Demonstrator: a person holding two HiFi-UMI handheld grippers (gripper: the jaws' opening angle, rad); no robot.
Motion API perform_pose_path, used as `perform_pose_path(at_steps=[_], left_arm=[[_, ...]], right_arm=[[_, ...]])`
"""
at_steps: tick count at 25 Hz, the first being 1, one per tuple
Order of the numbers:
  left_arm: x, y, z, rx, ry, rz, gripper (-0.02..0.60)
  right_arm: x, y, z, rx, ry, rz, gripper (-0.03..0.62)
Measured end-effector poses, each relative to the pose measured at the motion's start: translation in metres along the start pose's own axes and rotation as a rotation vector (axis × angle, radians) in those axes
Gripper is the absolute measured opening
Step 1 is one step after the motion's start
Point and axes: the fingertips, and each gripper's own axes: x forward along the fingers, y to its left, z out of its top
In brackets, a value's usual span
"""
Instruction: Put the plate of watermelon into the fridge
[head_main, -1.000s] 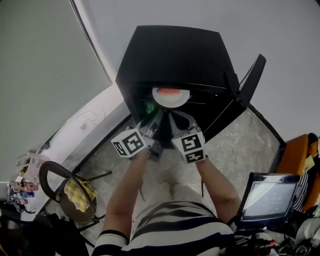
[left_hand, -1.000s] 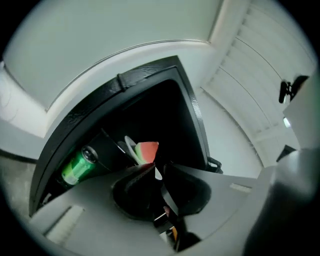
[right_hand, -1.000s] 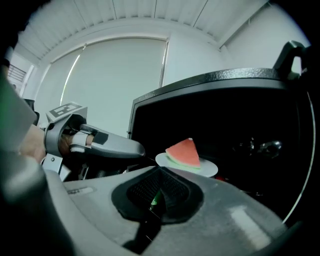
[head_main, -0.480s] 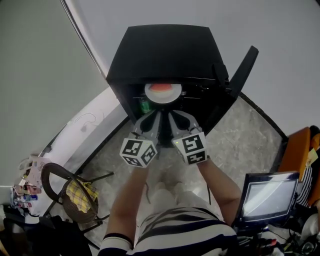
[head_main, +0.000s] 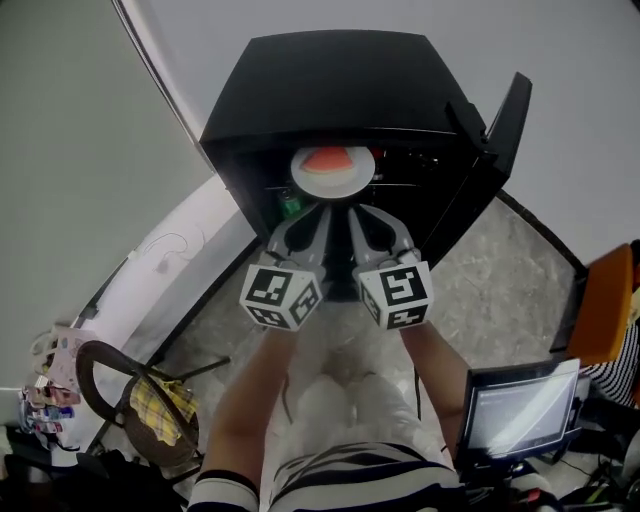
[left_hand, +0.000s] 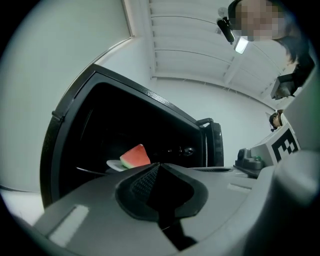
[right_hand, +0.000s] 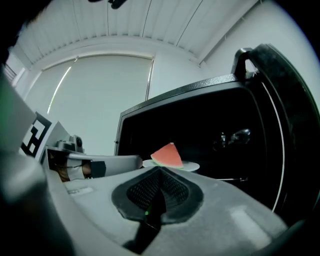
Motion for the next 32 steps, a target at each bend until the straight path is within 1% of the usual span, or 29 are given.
perform_pose_path(at_steps=[3, 9, 13, 15, 19, 24, 28, 32], left_arm=[[0.006, -0.001, -0.005, -0.01, -0.013, -0.012, 0.002], [0.017, 0.0, -0.009, -0.01, -0.059, -0.027, 0.002], [0.022, 0.002, -0.012, 0.008, -0.06, -0.056, 0.002], [0.024, 0.004, -0.011, 0.014, -0.061, -0.057, 0.002], [0.029, 0.016, -0.009, -0.004, -0.073, -0.032, 0.002], [0.038, 0.027, -0.005, 0.006, -0.087, 0.001, 0.002], [0.041, 0.033, -0.003, 0.017, -0.081, 0.025, 0.002], [0.043, 0.038, -0.005, 0.003, -0.068, 0.039, 0.002]], right_arm=[[0.002, -0.004, -0.005, -0.018, -0.009, -0.018, 0.0], [0.015, -0.01, 0.005, -0.052, -0.053, -0.029, 0.0], [0.023, -0.012, 0.007, -0.073, -0.07, -0.031, 0.0], [0.028, -0.013, 0.006, -0.078, -0.072, -0.031, 0.0], [0.039, -0.015, 0.006, -0.08, -0.069, -0.034, 0.0], [0.049, -0.022, 0.005, -0.055, -0.076, -0.043, 0.0], [0.054, -0.023, 0.006, -0.045, -0.062, -0.049, 0.0], [0.062, -0.022, 0.006, -0.043, -0.031, -0.054, 0.0]])
